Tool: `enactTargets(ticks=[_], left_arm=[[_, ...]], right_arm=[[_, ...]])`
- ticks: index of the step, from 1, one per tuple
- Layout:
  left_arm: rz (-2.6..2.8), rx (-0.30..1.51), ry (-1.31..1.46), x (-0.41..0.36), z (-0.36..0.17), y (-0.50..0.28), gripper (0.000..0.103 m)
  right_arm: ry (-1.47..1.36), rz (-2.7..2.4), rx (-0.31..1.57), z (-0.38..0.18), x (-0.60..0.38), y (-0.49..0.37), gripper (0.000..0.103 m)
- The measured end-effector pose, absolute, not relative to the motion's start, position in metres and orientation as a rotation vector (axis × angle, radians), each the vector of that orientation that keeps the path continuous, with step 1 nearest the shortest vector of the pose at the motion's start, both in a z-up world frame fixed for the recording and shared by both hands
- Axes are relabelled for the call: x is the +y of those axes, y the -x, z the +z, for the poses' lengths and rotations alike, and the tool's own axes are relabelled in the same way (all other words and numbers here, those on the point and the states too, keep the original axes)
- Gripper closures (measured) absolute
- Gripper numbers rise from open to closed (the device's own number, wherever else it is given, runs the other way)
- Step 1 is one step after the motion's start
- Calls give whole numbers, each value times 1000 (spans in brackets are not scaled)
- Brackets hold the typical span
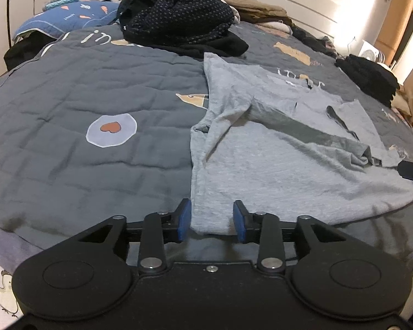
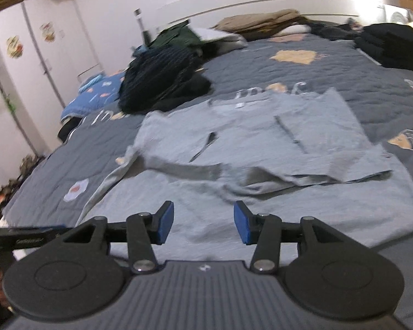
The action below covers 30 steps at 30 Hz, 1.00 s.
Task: Fold clothes
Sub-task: 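Open both grippers and withdraw them from the folded shirt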
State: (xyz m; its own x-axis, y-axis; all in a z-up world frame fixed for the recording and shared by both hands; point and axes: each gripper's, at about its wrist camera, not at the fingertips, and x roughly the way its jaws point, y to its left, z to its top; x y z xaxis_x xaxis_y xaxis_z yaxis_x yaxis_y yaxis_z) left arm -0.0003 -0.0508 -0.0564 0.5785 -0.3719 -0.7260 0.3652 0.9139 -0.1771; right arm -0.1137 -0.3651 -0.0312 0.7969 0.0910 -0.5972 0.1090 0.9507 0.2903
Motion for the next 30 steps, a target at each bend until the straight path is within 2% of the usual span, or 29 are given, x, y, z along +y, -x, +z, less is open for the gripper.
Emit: enactTargets(ticks=[9,14,22,27,28,29,30], left_arm=[[-433,922,-37,-59,-74,-5,66],[-433,935,-19,-56,-77,-6,85],[-309,910,-65,-40,-68,-8,96],[-312,864,5,-26,-58,-7,95],[-330,847,12,-28,-55,-5,91],[-347,840,12,-31,-53,-4,82],[-364,835,9,-35,-53,-2,77]], right_arm=[[-278,56,697,-39,-342,110,56],[-287,61,699,-39,-341,110,56],[-285,75,716,-40,-339,109,56],[-288,111,725,-42,-334,109,56],[-287,116,725,-42,-333,109,56],[-287,119,725,-42,-332,109,56],[-286,122,726,-43,-331,108,56]])
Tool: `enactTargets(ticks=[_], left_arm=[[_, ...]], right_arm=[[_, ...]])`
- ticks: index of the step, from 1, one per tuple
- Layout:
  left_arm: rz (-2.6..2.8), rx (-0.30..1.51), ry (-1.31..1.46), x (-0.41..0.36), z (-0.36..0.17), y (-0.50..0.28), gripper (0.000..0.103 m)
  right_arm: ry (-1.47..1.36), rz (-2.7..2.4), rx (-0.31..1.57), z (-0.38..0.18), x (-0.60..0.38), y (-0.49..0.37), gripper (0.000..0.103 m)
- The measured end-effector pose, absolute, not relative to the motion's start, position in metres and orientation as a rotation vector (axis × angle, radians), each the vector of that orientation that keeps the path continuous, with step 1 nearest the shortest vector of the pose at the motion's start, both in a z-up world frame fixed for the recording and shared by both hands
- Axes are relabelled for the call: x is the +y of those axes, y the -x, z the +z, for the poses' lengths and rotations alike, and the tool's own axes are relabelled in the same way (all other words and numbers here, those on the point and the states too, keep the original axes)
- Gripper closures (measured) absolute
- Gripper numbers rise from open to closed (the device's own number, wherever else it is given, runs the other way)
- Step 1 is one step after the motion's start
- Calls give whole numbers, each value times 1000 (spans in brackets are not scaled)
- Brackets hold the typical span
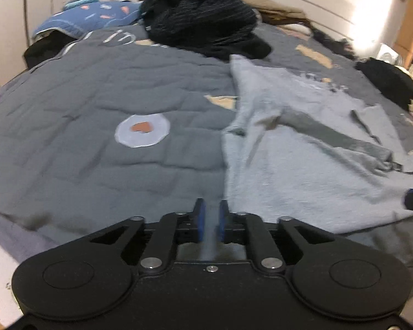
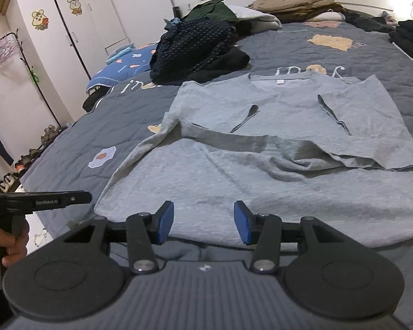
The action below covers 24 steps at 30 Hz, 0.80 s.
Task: Fold clothes
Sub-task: 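Open both grippers and withdraw them from the folded shirt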
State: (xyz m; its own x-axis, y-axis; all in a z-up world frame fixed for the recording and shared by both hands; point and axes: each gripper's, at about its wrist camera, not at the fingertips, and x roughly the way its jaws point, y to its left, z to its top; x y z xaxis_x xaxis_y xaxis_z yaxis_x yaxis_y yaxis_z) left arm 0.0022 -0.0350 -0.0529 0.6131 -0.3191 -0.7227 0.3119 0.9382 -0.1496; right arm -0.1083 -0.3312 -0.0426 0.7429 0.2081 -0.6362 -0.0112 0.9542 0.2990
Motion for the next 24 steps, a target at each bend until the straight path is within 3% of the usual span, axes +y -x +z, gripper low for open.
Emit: enactTargets(ticks=[2,9,10,13,16,24], left_arm=[[-390,831,-18,-45,-55,-1,67],[-390,863,-106,-68,-75,-12,67],[-378,874,-108,-67,-78,-15,68],[-362,892,-65,-58,-78,-20,84],[-343,887,-73,-55,-75,-20,89],[-187,842,-178,-52,-72,-20,91]], right_arm=[[-284,126,729,-44,-329,108,56],[-282,124,744,-48,-326,107,56],[-283,125,744,-48,-326,107,56],[-284,128,745,-49,-326,107,56],[-285,130,745,-49,-326,107,56],[-282,131,751,-49,-325,107,56]])
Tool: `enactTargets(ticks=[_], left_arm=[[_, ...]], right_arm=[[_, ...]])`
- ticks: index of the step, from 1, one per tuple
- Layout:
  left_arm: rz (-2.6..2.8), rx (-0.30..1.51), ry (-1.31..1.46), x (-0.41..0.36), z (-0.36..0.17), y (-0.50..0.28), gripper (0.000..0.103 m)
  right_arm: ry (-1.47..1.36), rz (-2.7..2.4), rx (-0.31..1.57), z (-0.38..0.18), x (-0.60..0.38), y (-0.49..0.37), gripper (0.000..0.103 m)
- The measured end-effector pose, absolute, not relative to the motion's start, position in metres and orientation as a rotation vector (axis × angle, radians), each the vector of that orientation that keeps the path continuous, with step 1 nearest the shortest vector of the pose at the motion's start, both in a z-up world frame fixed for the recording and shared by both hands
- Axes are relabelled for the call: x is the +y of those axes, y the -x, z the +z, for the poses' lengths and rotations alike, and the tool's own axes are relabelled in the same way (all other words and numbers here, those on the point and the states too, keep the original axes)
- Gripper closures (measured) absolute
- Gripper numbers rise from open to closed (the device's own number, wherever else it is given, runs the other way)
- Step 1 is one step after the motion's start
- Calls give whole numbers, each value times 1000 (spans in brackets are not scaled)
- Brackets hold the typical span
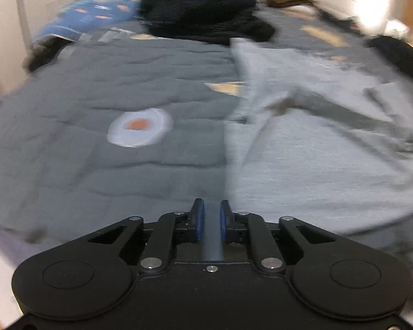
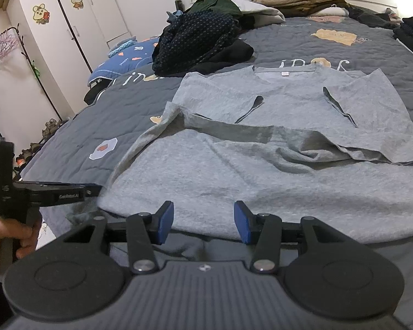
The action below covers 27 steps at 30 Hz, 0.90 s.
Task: Fold clothes
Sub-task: 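Open both grippers and withdraw them from the folded shirt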
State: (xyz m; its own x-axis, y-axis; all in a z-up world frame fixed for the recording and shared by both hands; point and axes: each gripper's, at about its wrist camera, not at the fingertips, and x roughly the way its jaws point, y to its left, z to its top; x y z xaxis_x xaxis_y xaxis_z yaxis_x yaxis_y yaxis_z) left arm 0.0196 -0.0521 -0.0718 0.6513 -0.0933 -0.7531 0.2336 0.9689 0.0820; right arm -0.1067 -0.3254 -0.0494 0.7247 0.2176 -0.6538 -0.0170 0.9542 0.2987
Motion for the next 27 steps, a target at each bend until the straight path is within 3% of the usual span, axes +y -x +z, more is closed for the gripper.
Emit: enactTargets(ticks=[6,19,23,27], left_arm=[[-287,783,5,-35,-53,-21,90],[-324,773,-266,-94,-78,-19,90],[-290,768,-275,-89,-77,-18,73],[-278,746,-240,-81,-69,-18,73]], right_arm=[[-295,129,750,-50,-326,106,56],[-299,131,756,-52,-326,104,56],[-307,119,753,-52,-330,104,56],[-328,99,740,-50,-339,105,56]])
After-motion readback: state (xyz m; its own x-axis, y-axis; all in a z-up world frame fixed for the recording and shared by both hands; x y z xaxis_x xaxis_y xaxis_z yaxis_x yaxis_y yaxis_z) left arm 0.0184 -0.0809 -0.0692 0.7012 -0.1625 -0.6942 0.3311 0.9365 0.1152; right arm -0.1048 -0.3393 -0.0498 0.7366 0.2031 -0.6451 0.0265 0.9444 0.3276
